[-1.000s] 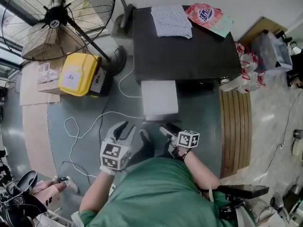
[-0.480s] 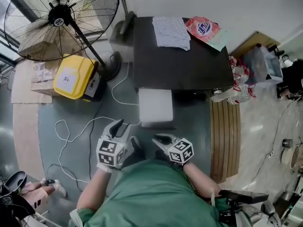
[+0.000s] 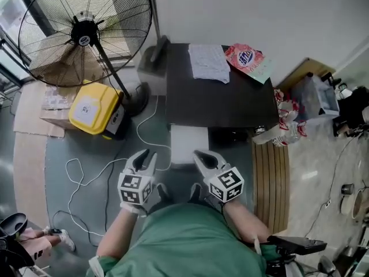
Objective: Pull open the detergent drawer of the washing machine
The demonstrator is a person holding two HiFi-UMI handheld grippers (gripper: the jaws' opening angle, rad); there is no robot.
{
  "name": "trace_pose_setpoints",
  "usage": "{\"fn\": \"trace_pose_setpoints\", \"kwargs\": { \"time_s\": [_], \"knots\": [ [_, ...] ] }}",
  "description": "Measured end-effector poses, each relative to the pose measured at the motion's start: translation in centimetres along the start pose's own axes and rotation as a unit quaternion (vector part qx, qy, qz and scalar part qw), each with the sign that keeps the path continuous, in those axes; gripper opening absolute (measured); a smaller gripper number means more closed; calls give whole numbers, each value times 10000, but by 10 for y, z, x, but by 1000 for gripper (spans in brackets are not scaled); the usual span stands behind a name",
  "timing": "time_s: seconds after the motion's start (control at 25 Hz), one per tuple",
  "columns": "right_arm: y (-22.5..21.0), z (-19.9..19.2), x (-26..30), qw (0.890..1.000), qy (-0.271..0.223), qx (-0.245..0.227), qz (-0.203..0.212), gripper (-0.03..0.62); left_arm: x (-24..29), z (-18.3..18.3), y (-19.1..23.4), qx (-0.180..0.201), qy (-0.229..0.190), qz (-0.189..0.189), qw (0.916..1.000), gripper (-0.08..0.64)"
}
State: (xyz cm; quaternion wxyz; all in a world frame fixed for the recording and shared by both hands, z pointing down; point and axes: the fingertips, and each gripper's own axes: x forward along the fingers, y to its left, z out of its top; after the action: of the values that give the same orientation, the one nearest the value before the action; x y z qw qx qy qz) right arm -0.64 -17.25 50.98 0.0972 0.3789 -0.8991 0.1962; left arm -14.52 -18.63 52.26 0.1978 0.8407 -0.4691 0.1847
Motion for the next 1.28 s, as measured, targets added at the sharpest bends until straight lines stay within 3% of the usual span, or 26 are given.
{"fn": "trace_pose_setpoints", "kwargs": {
  "time_s": [0.2, 0.44, 0.92, 1.28],
  "knots": [
    [-22, 62, -17, 9965, -652, -151, -499, 20, -14, 41, 10, 213, -523, 224, 9982, 87],
    [-25, 101, -33, 9897, -983, -579, -865, 20, -32, 86, 17, 349, -933, 347, 9944, 81],
    [-16, 134, -51, 9759, -1298, -1308, -1171, 20, -58, 151, 6, 680, -1728, 319, 9821, 70],
    [-16, 130, -50, 9750, -1210, -1366, -1267, 20, -55, 147, 5, 685, -1691, 285, 9828, 63]
  ]
}}
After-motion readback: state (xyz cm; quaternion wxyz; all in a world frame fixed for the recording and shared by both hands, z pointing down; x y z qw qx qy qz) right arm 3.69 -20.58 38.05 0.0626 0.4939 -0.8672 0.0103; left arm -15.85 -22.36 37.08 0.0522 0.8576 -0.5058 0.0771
